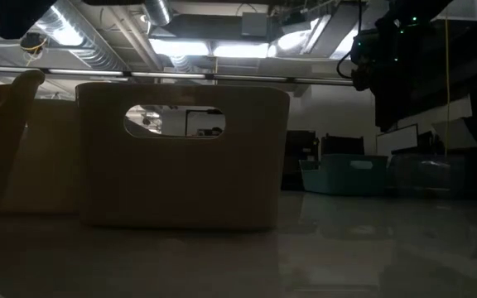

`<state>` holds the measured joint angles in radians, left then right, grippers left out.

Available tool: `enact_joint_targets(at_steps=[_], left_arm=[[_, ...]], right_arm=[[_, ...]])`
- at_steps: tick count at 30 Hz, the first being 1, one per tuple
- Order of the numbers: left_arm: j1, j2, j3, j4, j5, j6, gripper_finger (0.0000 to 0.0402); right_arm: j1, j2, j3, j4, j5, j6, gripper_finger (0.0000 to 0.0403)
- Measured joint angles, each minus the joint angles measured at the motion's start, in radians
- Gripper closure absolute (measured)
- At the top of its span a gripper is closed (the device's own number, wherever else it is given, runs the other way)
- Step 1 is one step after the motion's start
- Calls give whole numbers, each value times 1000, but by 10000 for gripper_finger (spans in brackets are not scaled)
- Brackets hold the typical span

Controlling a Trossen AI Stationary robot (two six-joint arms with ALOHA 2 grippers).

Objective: Sort blocks
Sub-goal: Adjust the yellow bin on the table

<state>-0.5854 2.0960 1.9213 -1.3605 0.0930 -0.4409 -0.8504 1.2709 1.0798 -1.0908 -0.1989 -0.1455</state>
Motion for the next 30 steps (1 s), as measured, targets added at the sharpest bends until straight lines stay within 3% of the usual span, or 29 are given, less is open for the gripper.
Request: enact_joint_targets(at_steps=[8,20,30], left_arm=[[2,0,-104,130,68,33,215],[53,2,-198,47,-26,183,215],[87,-79,-192,-43,-37,171,215]], right_arm=[[0,0,0,0,0,-16,196],[0,0,0,-1,0,-17,196],[0,0,0,0,0,-47,196]])
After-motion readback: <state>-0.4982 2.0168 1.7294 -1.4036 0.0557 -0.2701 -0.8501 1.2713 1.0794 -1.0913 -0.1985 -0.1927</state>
